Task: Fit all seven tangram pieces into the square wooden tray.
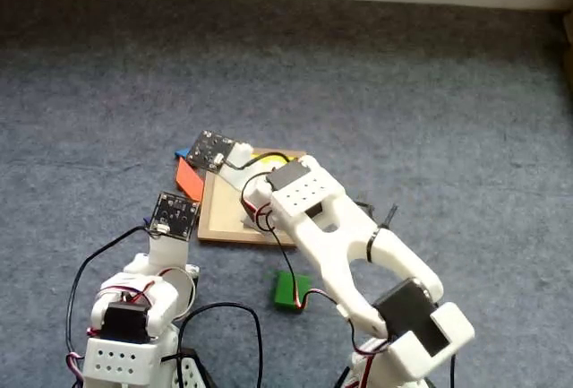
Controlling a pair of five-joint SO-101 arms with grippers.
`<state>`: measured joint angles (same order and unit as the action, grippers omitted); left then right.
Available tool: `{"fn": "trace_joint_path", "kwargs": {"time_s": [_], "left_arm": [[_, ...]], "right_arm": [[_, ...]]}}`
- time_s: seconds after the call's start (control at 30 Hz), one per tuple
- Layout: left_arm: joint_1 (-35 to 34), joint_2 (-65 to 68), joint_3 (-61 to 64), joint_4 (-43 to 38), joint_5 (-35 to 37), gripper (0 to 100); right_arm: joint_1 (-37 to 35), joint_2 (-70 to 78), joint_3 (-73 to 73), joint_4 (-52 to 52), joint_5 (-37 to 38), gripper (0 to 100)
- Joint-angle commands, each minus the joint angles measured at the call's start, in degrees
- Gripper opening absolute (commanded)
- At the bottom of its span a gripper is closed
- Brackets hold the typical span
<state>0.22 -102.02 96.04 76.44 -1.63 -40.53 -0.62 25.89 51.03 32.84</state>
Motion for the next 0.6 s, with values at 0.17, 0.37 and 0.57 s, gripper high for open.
{"fn": "trace_joint_path", "kwargs": {"time_s": [0.17,0.37,0.57], "left_arm": [[0.7,-2.0,1.1,0.4,0.6,0],[0.7,-2.0,1.1,0.4,0.6,0],[0.7,-2.0,1.1,0.4,0.6,0]], "right_arm": [[-1.5,-3.6,-2.7,-3.5,-7.1,5.9],[-1.3,6.3,-3.1,-5.1,-8.2,5.6],[-1.1,7.0,-2.5,-4.6,-7.8,5.6]]}}
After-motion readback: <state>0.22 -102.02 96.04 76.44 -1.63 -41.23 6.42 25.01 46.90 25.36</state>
